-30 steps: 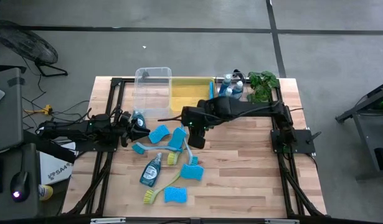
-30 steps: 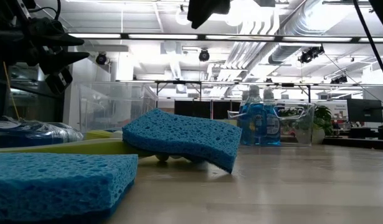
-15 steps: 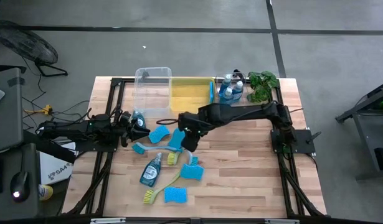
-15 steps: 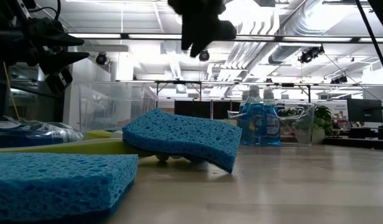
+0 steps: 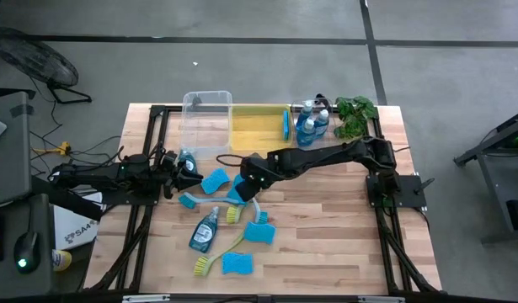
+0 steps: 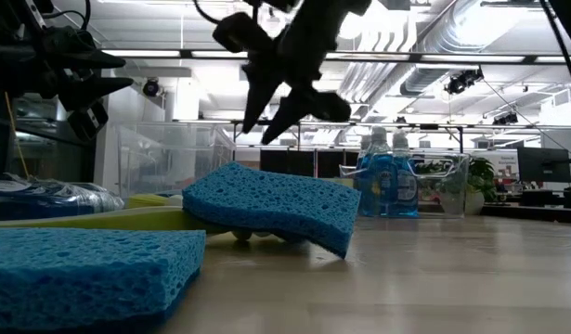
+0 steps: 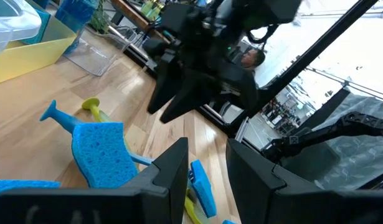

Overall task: Pick & Place Kitchen Sink Supplies
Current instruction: Put the blue sponge into the yellow bin

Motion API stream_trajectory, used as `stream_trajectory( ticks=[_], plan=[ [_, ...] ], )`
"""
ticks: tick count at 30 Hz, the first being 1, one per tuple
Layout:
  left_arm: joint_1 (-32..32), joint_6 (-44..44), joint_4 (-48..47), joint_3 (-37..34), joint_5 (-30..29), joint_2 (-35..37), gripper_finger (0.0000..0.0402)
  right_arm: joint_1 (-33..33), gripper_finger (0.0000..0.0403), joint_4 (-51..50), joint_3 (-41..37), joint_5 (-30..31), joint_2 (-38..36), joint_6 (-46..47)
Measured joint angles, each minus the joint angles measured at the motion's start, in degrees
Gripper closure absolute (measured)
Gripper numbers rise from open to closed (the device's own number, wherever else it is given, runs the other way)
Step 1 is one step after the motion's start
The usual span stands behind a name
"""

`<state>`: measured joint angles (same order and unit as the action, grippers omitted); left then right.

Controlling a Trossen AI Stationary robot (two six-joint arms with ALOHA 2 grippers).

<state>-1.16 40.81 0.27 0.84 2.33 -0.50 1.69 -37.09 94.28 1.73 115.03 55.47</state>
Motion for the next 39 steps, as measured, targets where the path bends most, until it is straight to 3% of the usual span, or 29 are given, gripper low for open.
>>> stream_trajectory(
  ticks=[5, 16, 23, 39],
  plan=[
    [0.0, 0.0, 0.0, 0.0, 0.0, 0.0, 0.0296, -0.2, 0.0264, 15.3, -12.5, 1.2, -4.5, 6.3],
    [0.0, 0.0, 0.0, 0.0, -0.1, 0.0, 0.0296, 0.1, 0.0165, 35.9, -34.3, 6.2, -15.7, 12.7],
    [0.0, 0.0, 0.0, 0.0, -0.2, 0.0, 0.0296, 0.1, 0.0162, 41.8, -37.8, 3.7, -15.9, 10.1],
    [0.0, 0.0, 0.0, 0.0, -0.3, 0.0, 0.0296, -1.8, 0.0162, 42.8, -35.3, -1.2, -12.0, 3.6]
  ],
)
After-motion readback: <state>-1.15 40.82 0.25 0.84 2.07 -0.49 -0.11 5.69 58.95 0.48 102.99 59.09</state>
